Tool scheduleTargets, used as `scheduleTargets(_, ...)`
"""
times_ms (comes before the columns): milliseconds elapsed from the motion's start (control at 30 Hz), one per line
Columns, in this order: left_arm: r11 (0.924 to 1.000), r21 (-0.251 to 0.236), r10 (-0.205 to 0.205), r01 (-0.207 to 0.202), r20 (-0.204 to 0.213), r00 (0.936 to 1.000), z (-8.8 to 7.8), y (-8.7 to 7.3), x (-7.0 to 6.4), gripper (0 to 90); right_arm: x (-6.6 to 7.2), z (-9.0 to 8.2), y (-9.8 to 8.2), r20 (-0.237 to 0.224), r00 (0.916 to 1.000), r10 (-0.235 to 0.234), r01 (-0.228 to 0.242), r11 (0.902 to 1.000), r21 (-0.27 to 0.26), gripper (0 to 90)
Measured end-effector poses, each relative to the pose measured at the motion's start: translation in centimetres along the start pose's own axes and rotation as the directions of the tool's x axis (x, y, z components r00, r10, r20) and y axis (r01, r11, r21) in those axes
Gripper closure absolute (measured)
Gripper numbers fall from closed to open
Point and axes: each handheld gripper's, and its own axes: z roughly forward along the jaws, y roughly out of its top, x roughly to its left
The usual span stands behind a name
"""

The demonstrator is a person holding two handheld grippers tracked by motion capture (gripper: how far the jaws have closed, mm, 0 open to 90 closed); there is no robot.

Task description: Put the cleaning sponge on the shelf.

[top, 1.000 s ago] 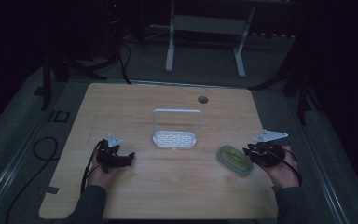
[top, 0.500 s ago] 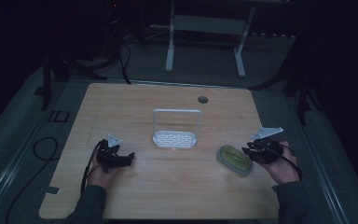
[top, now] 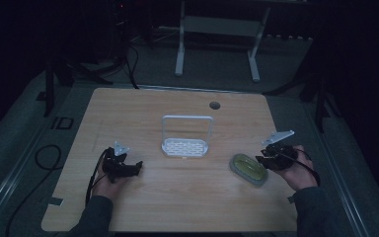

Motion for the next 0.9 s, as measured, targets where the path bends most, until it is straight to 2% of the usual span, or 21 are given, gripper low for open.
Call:
scheduleTargets(200,1.0,0.0,0.0,0.0,0.0,1.0,0.0,0.0,0.0,14.4,-0.4,0.1,0.5,-0.035,0.9994,-0.004,0.004,0.9999,0.011,63.7)
scheduleTargets(600,1.0,0.0,0.0,0.0,0.0,1.0,0.0,0.0,0.0,14.4,-0.3,0.6,1.7,-0.074,0.9966,-0.036,0.04,0.9975,0.059,59.8)
scheduleTargets(900,1.0,-0.001,-0.002,0.002,0.0,1.0,0.0,0.0,0.0,14.4,-0.7,0.6,2.3,-0.085,0.995,-0.053,0.061,0.9936,0.095,58.9)
